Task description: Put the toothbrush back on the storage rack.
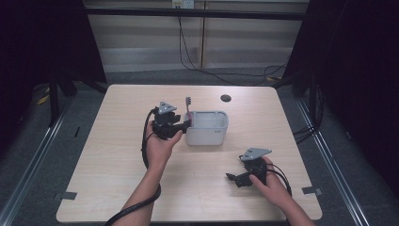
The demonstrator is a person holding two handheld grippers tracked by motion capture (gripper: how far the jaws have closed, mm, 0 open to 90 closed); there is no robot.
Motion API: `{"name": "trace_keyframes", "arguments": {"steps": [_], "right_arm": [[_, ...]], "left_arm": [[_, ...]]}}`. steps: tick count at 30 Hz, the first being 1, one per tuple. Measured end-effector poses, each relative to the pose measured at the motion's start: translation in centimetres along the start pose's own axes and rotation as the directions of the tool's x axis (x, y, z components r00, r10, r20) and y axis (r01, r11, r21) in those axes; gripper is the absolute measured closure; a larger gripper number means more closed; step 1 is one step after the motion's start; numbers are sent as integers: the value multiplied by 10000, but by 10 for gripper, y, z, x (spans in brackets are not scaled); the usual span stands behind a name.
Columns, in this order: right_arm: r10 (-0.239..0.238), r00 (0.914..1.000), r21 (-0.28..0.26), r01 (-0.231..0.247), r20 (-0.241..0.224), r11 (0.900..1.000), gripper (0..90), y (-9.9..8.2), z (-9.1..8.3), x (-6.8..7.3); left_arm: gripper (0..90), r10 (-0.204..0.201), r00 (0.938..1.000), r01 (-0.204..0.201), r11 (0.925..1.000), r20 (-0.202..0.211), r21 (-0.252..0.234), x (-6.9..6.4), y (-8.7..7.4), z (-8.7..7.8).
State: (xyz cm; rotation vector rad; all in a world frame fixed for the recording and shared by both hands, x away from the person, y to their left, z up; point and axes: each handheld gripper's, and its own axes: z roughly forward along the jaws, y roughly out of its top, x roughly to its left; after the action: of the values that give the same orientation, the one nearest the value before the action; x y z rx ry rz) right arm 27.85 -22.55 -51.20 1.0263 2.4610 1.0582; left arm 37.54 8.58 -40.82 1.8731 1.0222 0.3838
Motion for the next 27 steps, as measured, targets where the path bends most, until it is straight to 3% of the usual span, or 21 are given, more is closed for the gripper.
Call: {"name": "trace_keyframes", "arguments": {"steps": [7,27], "right_arm": [[2,10000,0,-2,0,10000,97,0,0,0],[3,10000,-1,-3,-1,10000,97,0,0,0]], "left_arm": [[412,-59,9998,60,9999,180,-81,2,0,-3],[326,62,9987,-62,10000,502,-15,14,-4,-21]]}}
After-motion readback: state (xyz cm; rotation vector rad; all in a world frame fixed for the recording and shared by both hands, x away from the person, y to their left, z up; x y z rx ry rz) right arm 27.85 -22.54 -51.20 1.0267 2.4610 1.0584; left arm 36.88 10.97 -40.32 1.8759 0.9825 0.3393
